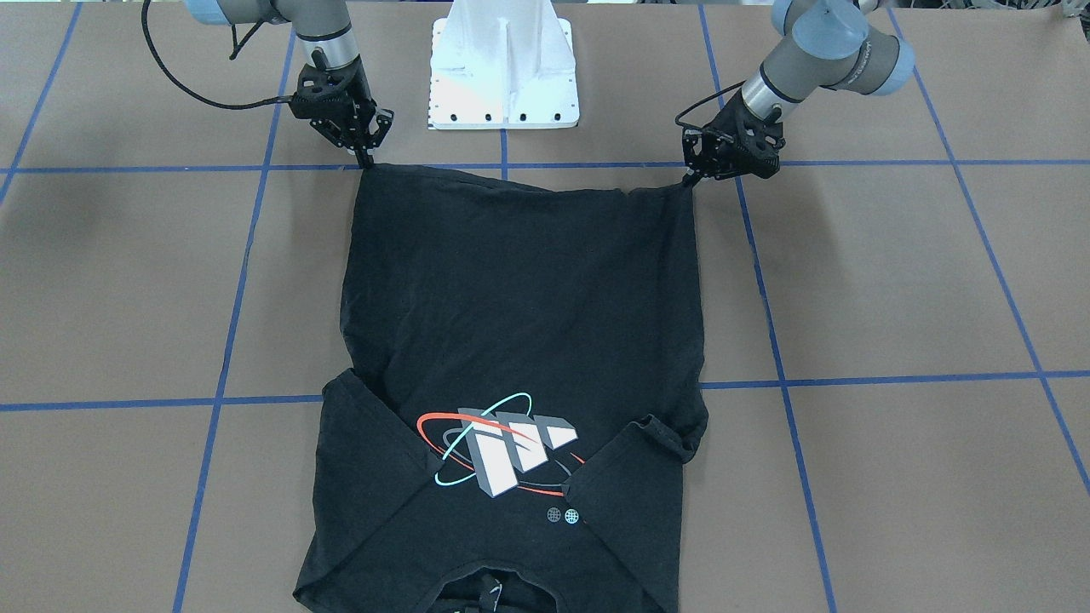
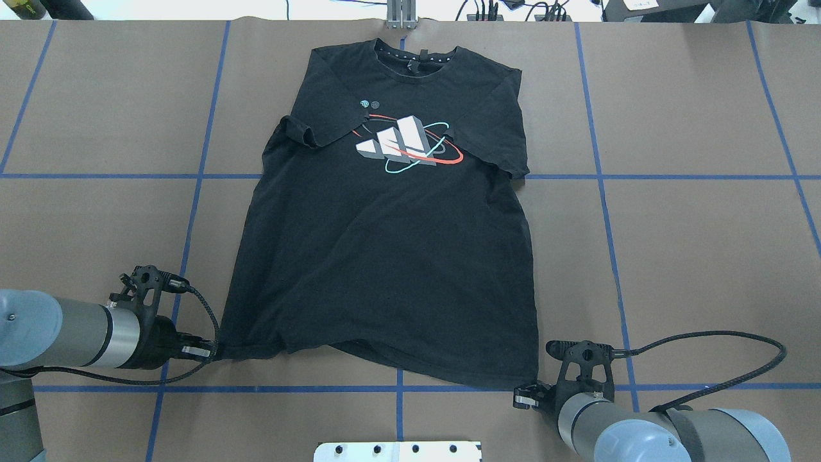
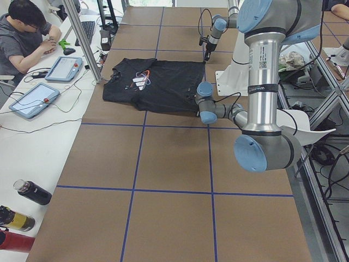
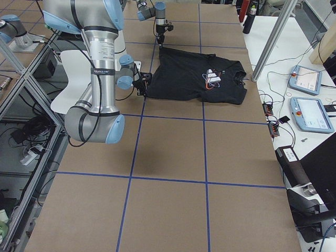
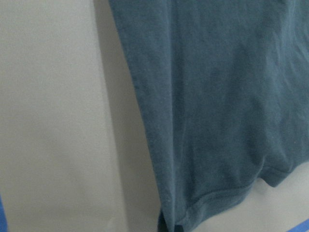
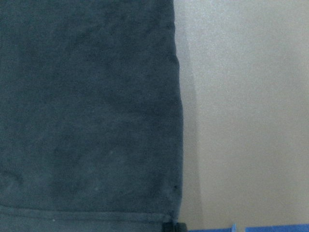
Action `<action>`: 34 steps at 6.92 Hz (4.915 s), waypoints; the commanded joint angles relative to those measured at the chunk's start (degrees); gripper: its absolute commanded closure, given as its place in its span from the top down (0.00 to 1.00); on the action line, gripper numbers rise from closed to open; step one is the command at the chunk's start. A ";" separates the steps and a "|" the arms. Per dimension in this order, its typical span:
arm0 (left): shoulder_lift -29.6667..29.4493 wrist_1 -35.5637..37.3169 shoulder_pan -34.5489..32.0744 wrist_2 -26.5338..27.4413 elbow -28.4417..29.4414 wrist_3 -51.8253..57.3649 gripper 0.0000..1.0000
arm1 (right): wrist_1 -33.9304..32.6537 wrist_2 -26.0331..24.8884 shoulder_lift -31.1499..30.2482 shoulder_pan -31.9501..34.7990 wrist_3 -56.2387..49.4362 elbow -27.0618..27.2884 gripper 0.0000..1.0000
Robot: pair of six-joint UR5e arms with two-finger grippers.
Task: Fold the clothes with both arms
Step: 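Grasp the hem corners with both grippers, then lift the hem with both grippers and fold it toward the collar, then lower the folded hem near the collar with both grippers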
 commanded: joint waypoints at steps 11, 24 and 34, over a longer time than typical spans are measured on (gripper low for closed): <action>4.40 24.67 -2.36 -18.29 -27.20 -0.09 0.00 | -1.14 28.21 -7.02 8.77 -1.06 25.42 0.00; -22.38 31.47 -27.60 -2.90 -5.95 -0.27 0.00 | -3.34 28.48 17.57 42.54 -11.95 -1.09 0.00; -37.78 24.27 -24.88 3.43 32.63 12.64 0.00 | -1.14 27.25 31.66 46.15 -21.27 -33.02 0.00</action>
